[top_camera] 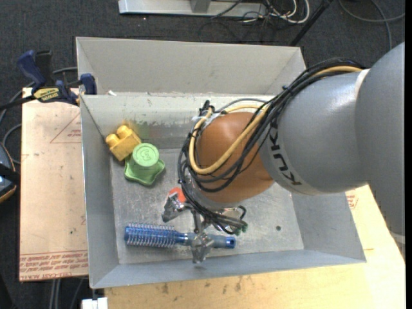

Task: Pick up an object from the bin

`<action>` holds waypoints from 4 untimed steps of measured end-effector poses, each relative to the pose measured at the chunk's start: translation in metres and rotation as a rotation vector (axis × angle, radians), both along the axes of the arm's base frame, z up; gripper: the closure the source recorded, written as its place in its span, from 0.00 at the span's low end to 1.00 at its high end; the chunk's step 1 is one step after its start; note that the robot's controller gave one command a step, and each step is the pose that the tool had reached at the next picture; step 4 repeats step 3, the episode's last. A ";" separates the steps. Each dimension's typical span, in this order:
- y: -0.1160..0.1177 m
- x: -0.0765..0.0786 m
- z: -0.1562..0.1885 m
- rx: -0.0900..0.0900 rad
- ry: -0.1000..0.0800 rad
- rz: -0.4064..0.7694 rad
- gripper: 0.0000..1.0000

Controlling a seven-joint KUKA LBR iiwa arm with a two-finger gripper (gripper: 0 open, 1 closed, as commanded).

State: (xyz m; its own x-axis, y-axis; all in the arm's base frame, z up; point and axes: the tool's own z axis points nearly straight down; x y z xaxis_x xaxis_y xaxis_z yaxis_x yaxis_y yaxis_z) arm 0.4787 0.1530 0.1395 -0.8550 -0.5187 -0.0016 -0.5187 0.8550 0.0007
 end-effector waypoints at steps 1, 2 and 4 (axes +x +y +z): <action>-0.004 0.019 -0.067 0.004 -0.011 -0.016 0.00; -0.006 0.017 -0.064 0.001 -0.004 -0.017 1.00; -0.001 0.025 0.084 0.002 -0.007 -0.053 1.00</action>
Offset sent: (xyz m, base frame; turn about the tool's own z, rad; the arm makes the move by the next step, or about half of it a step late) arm 0.0143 -0.0064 -0.0686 0.0138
